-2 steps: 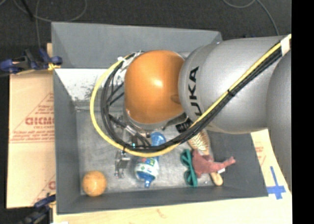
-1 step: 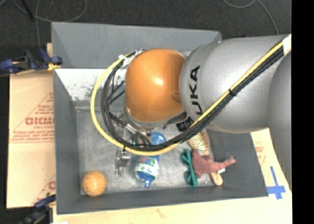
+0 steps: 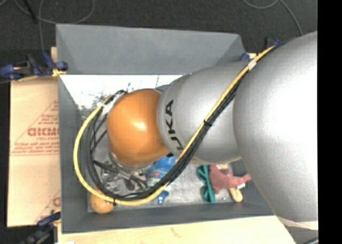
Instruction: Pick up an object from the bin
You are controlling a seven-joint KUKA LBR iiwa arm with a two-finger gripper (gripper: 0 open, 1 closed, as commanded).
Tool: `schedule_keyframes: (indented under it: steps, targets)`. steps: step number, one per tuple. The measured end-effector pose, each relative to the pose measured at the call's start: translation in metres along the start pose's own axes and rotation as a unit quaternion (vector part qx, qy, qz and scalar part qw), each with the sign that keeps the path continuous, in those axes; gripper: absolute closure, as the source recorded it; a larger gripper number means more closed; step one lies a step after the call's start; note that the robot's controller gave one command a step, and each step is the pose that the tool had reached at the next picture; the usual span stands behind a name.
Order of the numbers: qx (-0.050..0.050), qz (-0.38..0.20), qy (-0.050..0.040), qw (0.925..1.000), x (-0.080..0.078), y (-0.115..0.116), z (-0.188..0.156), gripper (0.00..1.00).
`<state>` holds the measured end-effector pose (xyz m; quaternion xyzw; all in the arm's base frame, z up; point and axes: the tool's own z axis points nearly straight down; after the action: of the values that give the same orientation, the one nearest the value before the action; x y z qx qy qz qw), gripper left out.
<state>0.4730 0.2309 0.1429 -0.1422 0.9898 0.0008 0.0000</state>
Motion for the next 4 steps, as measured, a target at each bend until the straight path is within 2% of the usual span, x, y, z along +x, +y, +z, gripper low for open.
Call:
schedule_keyframes:
  steps: [1, 2, 3, 4]
  targets:
    - [0.0, 0.0, 0.0, 1.0, 0.0, 0.0, 0.0, 1.0]
    - [0.001, -0.126, -0.002, 0.992, 0.0, -0.029, 0.012, 1.0]
    - [0.0, -0.057, -0.0022, 0.9984, -0.028, -0.009, -0.129, 1.0]
    - [0.0, -0.056, -0.0014, 0.9984, -0.028, -0.01, -0.128, 0.0]
